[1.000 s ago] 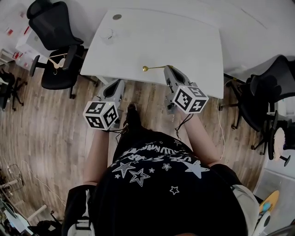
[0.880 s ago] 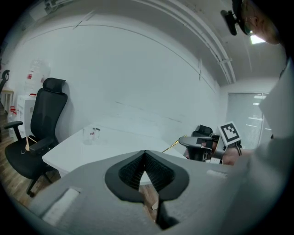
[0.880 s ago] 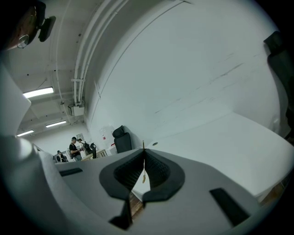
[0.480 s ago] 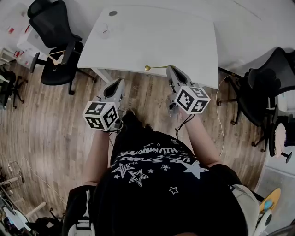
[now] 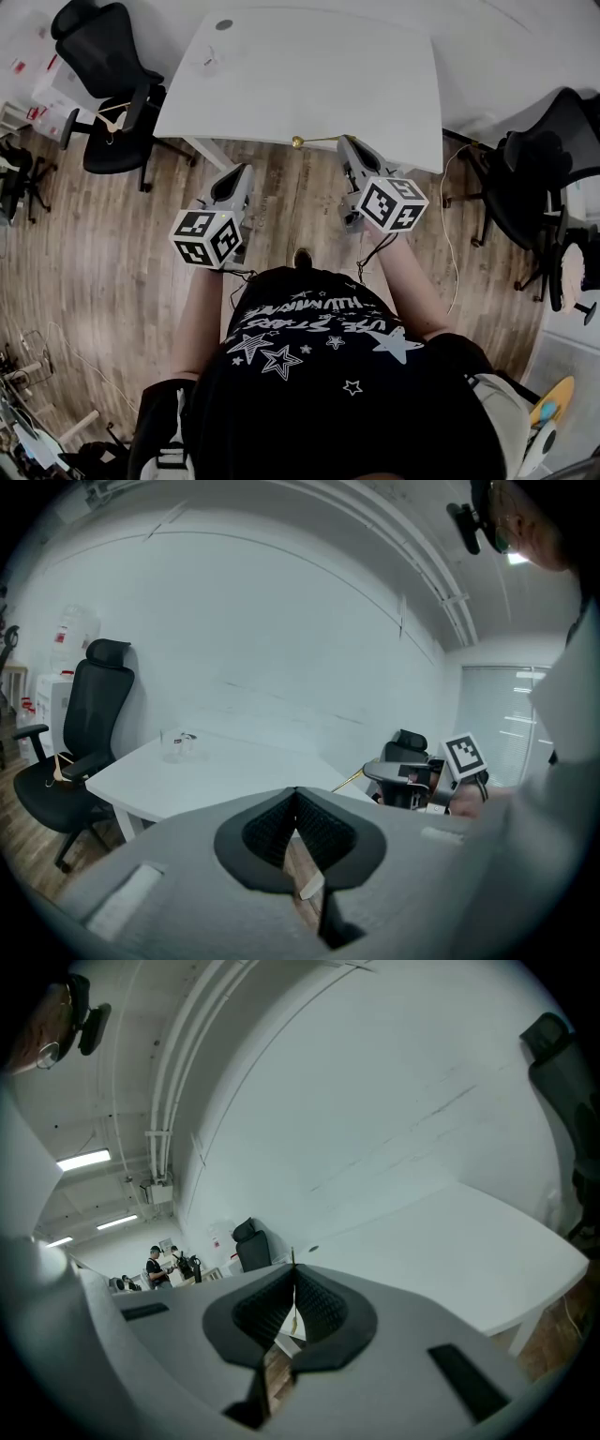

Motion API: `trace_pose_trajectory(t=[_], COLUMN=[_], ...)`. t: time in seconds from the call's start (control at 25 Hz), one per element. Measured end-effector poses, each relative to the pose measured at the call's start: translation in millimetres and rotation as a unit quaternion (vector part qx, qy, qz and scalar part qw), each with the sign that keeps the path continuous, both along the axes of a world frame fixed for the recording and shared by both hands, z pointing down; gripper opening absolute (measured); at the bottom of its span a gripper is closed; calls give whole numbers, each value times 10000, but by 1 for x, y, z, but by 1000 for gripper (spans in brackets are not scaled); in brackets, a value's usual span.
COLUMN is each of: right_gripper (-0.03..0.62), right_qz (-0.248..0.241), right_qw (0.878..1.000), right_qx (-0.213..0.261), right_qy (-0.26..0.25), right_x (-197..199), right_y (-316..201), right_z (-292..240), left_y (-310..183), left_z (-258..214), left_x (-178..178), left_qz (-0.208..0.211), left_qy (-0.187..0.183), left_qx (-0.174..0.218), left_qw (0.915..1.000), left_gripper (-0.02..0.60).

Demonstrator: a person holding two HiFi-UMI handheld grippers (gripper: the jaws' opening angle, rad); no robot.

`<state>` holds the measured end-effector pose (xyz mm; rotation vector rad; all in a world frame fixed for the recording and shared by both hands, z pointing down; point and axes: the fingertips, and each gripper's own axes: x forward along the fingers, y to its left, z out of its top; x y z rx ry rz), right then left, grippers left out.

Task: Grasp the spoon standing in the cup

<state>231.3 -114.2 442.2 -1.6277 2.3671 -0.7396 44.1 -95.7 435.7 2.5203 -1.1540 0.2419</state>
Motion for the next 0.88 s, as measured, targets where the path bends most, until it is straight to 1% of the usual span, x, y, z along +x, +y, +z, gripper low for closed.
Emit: trace_pose_trajectory(t=[0.28,0.6,0.88], right_gripper=[14,14,14], right_qz=[-32,128,246], right_qw=[9997,9995,9994], right_qx=[-82,-105,-89], right_qy=[237,268,238], right_x=[-4,-27,-53], right_y=[15,48,91], right_z=[2,-2,-8], left_y=[11,38,74], left_z=[-5,-7,-11], left_x=[4,-20,-43], left_qz=[132,204,331], left_qy=[78,184,220], left_qx=[36,8,16], left_qw=[9999,9996,9992], left_gripper=[5,5,5])
